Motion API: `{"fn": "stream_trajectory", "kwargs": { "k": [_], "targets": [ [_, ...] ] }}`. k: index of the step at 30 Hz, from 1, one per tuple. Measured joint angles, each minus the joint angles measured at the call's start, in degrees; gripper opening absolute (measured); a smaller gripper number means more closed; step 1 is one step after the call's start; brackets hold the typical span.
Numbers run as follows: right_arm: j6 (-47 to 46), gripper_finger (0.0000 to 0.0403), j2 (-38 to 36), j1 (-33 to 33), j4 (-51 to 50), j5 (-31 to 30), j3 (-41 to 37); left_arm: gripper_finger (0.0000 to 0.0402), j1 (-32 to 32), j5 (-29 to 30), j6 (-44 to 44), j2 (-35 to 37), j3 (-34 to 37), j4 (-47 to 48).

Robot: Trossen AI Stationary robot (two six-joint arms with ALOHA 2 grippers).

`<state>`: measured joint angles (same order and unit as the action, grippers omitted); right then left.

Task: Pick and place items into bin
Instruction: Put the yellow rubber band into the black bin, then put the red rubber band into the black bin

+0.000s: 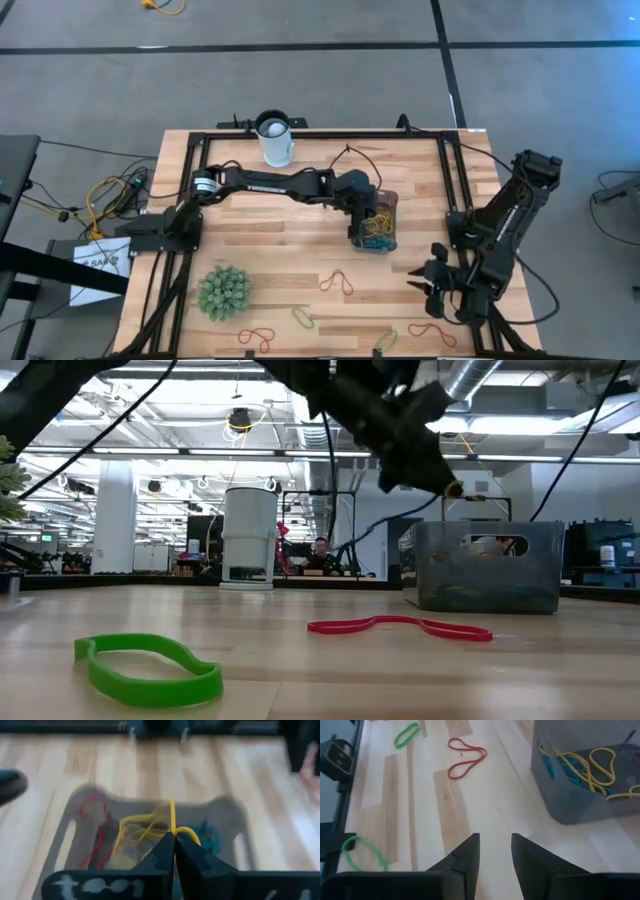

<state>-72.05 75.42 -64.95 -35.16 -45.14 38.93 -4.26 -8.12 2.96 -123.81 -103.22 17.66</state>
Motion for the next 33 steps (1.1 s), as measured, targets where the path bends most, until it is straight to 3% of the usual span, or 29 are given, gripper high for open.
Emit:
{"fn": "stream_trajectory", "kwargs": {
  "k": [6,18,33],
  "targets": [
    [0.31,0.0107,0.02,1.21,1.39,0.04,-0.9,0.0,-0.73,0.97,-2.39,-2.5,-0.22,-1.53],
    [0.48,0.0107,0.0,1.23,1.6,0.04,-0.93,0.0001,-0.73,4.31,-8.39,-3.87,0.37,4.5],
    [0.5,0.0107,0.0,1.32,1.38,-0.17,-0.93,0.0058,-0.17,4.05,-9.27,-3.82,0.29,8.37]
  ]
}}
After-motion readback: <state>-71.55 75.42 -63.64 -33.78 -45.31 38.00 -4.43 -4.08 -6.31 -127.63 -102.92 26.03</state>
